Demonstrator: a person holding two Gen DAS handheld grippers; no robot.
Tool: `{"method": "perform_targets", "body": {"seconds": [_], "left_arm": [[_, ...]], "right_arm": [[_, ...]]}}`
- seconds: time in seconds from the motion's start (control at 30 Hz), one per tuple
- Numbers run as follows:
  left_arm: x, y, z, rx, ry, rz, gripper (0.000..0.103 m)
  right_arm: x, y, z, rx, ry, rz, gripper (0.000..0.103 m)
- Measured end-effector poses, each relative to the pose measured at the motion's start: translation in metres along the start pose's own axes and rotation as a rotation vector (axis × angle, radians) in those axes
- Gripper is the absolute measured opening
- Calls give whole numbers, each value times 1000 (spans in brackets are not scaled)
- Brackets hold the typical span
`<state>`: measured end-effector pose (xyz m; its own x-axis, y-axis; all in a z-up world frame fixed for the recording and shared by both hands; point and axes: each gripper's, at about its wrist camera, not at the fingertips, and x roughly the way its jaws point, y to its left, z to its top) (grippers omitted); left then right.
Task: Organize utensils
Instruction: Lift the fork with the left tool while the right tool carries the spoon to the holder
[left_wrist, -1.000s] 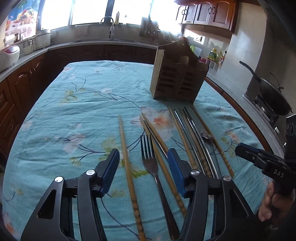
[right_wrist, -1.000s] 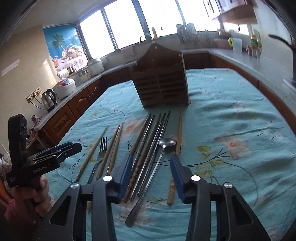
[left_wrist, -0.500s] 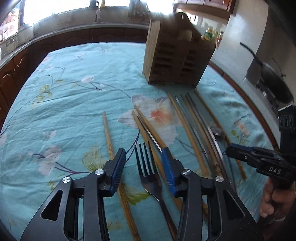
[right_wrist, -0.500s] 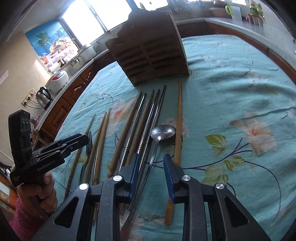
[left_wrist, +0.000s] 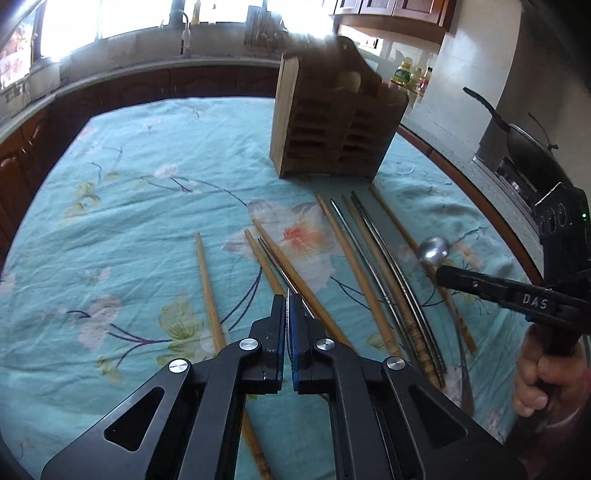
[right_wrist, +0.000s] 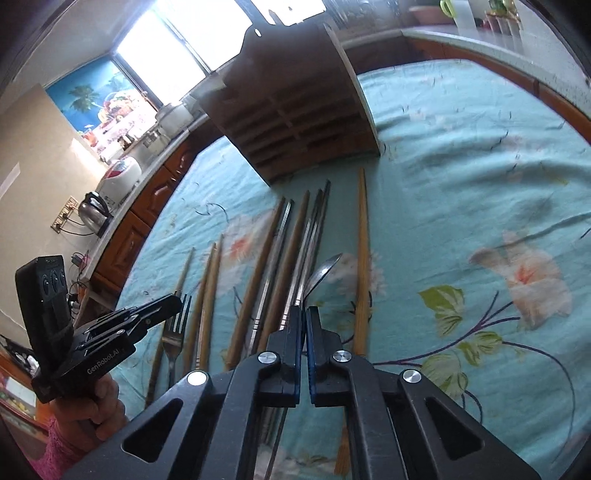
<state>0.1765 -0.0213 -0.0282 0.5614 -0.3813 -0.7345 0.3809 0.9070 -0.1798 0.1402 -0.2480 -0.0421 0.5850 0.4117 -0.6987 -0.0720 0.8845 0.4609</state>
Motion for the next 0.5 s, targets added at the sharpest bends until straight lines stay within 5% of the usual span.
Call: {"method": "perform_targets", "body": {"seconds": [0.5], "left_arm": [[-62,-10,20,35,-168,62,1]], "right_arm": [[-68,14,21,-69,-208,-39,2]]}}
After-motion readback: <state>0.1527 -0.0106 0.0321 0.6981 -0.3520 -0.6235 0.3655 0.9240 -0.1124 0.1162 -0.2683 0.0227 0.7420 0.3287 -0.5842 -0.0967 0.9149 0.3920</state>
